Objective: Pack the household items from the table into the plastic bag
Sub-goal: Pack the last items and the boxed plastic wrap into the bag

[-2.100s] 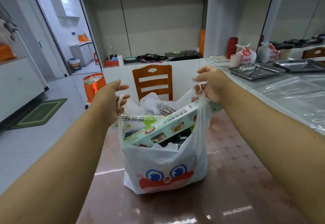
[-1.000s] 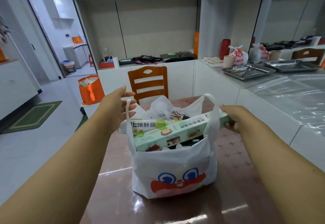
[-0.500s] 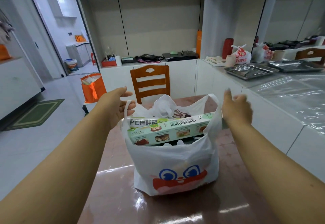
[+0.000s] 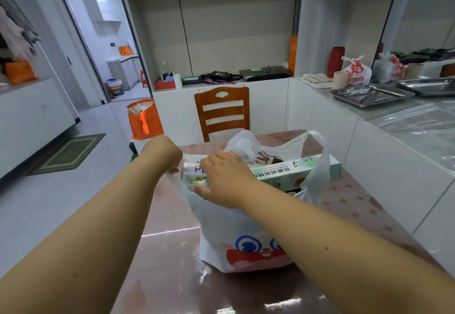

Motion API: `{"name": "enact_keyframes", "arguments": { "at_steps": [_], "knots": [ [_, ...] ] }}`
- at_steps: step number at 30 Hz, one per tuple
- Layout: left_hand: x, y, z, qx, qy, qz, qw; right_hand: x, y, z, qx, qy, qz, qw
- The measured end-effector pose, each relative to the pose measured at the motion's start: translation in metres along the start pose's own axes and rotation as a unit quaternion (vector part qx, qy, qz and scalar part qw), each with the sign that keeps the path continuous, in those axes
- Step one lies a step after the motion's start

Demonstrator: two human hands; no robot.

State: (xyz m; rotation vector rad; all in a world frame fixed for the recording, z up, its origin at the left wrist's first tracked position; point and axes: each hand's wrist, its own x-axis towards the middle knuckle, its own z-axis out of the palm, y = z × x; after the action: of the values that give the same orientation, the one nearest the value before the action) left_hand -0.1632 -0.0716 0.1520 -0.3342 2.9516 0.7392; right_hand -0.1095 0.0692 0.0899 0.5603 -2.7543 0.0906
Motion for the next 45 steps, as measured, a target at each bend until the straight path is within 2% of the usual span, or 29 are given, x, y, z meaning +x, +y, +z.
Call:
{"name": "enact_keyframes", "arguments": {
  "at_steps": [5, 8, 9, 13, 16, 22, 25, 29, 31, 34, 36, 38, 39, 40, 41, 42, 43, 44, 45],
  "knots": [
    [0.016, -0.008, 0.014, -0.08, -0.065, -0.072, 0.992, -0.009, 0.012, 0.003, -0.037, -0.007, 0.013, 0.999],
    [0.006, 0.003, 0.014, 0.041, -0.059, -0.044, 0.996, -0.012, 0.016, 0.002, -0.008, -0.027, -0.013, 1.0],
    [0.001, 0.006, 0.013, 0.029, -0.052, -0.039, 0.997, -0.011, 0.015, 0.002, 0.005, -0.038, -0.03, 0.999],
    [-0.002, 0.013, 0.004, -0.053, -0.053, -0.01, 0.997, -0.002, 0.011, 0.003, 0.011, -0.069, -0.053, 0.996],
    [0.006, 0.013, 0.005, -0.234, -0.03, -0.003, 0.972, -0.001, 0.016, 0.006, 0.007, -0.071, -0.02, 0.997],
    [0.005, 0.016, 0.005, -0.261, 0.025, -0.011, 0.965, 0.003, 0.011, 0.009, 0.02, -0.087, -0.026, 0.996],
    [0.006, 0.013, 0.0, -0.303, 0.019, -0.037, 0.952, 0.008, 0.013, 0.007, 0.012, -0.094, 0.002, 0.996],
    [0.004, 0.025, 0.001, -0.322, -0.003, -0.027, 0.946, 0.015, 0.017, 0.008, -0.006, -0.079, 0.022, 0.997],
    [-0.002, 0.032, 0.002, -0.32, -0.026, -0.047, 0.946, 0.019, 0.017, 0.011, 0.0, -0.106, 0.044, 0.993],
    [-0.006, 0.034, 0.001, -0.354, -0.088, -0.063, 0.929, 0.023, 0.016, 0.002, 0.058, -0.181, 0.035, 0.981],
    [-0.003, 0.028, 0.0, -0.387, -0.104, -0.077, 0.913, 0.024, 0.019, -0.011, 0.112, -0.171, 0.017, 0.979],
    [-0.004, 0.024, -0.003, -0.406, -0.104, -0.074, 0.905, 0.017, 0.026, -0.027, 0.21, -0.056, 0.079, 0.973],
    [-0.004, 0.024, -0.004, -0.403, -0.102, -0.073, 0.906, 0.008, 0.032, -0.036, 0.244, 0.03, 0.112, 0.963],
    [-0.004, 0.023, -0.003, -0.398, -0.092, -0.071, 0.91, -0.004, 0.039, -0.049, 0.233, 0.132, 0.142, 0.953],
    [-0.005, 0.024, -0.003, -0.392, -0.082, -0.068, 0.914, -0.019, 0.05, -0.062, 0.172, 0.221, 0.184, 0.942],
    [-0.007, 0.026, -0.003, -0.385, -0.067, -0.059, 0.918, -0.038, 0.063, -0.075, 0.098, 0.264, 0.252, 0.926],
    [-0.009, 0.028, -0.002, -0.365, -0.046, -0.038, 0.929, -0.057, 0.079, -0.085, 0.045, 0.242, 0.347, 0.905],
    [-0.01, 0.029, 0.0, -0.295, -0.007, 0.0, 0.955, -0.076, 0.093, -0.093, 0.026, 0.165, 0.44, 0.882],
    [-0.014, 0.033, 0.004, -0.171, 0.053, 0.045, 0.983, -0.09, 0.103, -0.095, 0.027, 0.081, 0.498, 0.863]
  ]
}}
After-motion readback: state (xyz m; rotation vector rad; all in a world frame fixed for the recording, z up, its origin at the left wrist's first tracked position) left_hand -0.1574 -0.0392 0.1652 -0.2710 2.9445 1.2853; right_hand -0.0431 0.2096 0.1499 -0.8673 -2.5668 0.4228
